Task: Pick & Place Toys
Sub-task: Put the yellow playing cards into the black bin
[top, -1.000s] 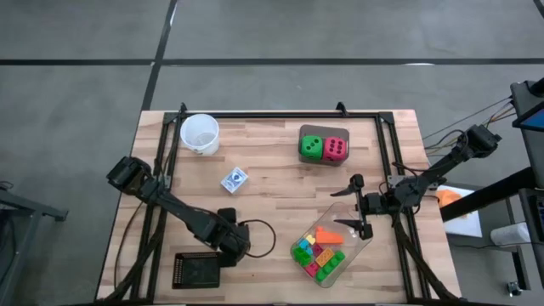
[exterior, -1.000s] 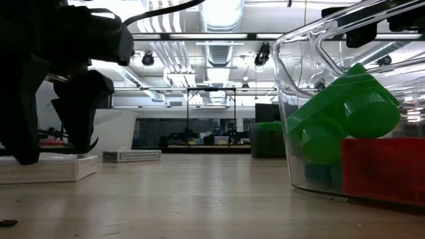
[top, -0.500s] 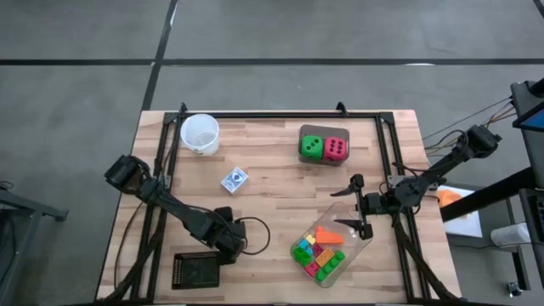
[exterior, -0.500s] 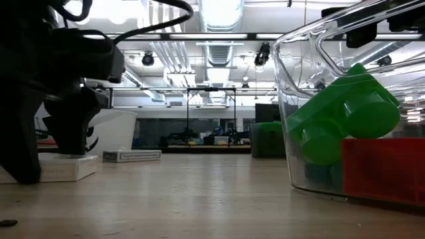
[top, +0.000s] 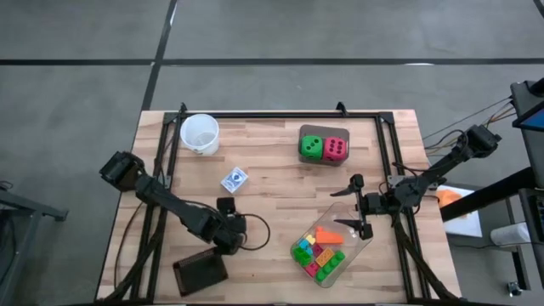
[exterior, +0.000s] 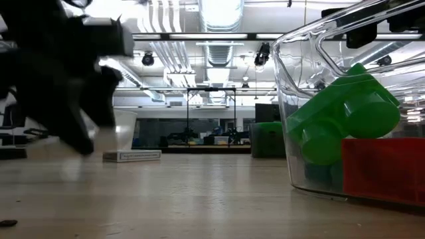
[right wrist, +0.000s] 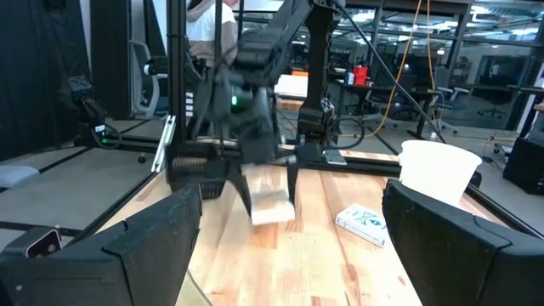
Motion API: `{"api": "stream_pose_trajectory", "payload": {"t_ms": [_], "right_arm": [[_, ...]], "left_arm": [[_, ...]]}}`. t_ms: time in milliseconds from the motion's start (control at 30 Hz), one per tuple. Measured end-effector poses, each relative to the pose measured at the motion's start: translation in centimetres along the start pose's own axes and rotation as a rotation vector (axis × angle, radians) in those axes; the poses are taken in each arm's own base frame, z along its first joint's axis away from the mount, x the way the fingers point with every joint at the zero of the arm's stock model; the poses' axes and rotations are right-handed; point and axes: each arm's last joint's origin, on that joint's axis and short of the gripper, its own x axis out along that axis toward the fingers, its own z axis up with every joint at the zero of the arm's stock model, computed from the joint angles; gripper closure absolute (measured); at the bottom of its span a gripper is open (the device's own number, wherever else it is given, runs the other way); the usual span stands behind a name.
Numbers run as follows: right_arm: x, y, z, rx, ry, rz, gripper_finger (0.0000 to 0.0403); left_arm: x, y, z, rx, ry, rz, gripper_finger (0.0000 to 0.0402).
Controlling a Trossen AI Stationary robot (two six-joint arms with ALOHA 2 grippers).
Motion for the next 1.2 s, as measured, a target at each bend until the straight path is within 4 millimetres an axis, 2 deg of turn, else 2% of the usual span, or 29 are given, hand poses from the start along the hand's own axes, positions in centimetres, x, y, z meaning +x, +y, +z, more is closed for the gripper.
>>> {"api": "stream_pose_trajectory", "payload": {"t_ms": [167,333,500,633,733,900,1033,1200], "right_arm": [[0.0,0.0,0.0,-0.001,0.002,0.000,0.0046],[0.0,0.0,0.0,0.001,0.004,0.001,0.0046],[0.0,0.0,-0.1,0.003,0.011,0.001,0.0046],[0.0,0.0,-0.1,0.007,0.010,0.000,0.0046],[0.0,0.0,-0.1,0.014,0.010,0.000,0.0046],[0.0,0.0,-0.1,0.014,0.010,0.000,0.0046],[0.0,0.0,-0.1,0.014,0.010,-0.001,0.0046],[0.0,0.0,-0.1,0.014,0.010,0.000,0.0046]], "left_arm": [[-2.9,1.1,0.6,-0.020,-0.116,-0.007,0.0102],[-7.0,2.3,0.6,-0.069,-0.256,-0.078,0.0102],[-11.3,1.2,-1.2,-0.097,-0.358,-0.231,0.0102],[-13.3,-0.9,-3.2,-0.168,-0.355,-0.349,0.0102],[-13.6,-2.6,-4.8,-0.274,-0.330,-0.398,0.0102],[-13.2,-4.7,-7.3,-0.446,-0.314,-0.401,0.0102],[-12.0,-5.9,-8.0,-0.453,-0.281,-0.381,0.0102],[-10.5,-7.3,-8.6,-0.389,-0.134,-0.405,0.0102]]}}
